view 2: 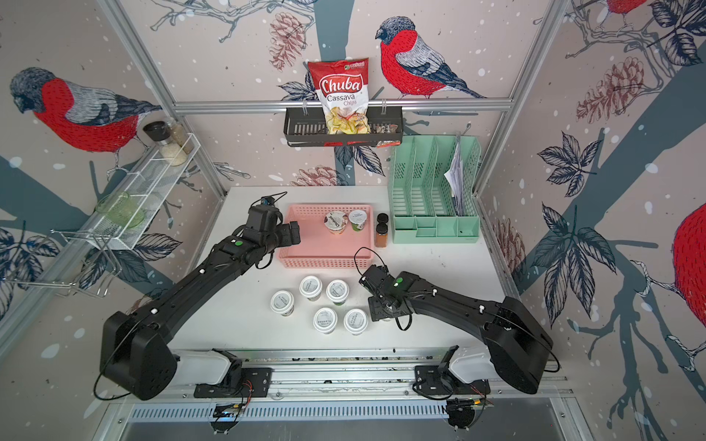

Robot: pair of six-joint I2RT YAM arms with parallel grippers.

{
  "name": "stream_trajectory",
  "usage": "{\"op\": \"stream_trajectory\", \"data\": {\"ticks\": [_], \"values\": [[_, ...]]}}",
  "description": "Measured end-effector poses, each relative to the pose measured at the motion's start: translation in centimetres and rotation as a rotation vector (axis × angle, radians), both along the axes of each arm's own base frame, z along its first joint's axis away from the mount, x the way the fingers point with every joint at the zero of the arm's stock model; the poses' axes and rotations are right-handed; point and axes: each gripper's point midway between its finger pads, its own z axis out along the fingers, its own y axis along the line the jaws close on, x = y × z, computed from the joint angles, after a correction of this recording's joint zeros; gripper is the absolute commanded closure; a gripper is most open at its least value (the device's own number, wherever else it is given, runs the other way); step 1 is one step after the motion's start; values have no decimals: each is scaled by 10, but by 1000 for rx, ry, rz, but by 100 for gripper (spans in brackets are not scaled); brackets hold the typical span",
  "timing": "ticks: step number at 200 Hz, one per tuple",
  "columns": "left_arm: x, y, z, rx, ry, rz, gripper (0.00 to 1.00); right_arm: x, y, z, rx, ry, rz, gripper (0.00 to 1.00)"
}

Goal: Put the yogurt in the basket
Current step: Pick up the yogurt from the center of the board.

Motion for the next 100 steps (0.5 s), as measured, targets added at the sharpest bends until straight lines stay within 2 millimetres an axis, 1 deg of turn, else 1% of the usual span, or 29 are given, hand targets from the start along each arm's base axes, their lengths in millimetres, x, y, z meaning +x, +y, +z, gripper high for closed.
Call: {"op": "stream_trajectory", "data": {"ticks": [46, 80, 100], "values": [[0, 1, 1, 4, -4, 4, 5, 2, 2, 4, 5, -10, -1, 23], [-1, 1, 3, 2, -8, 3, 5, 14, 8, 18, 23, -39, -6, 23], [-1, 1, 5, 0, -13, 4, 5, 22, 10, 30, 28, -53, -3, 23]]}}
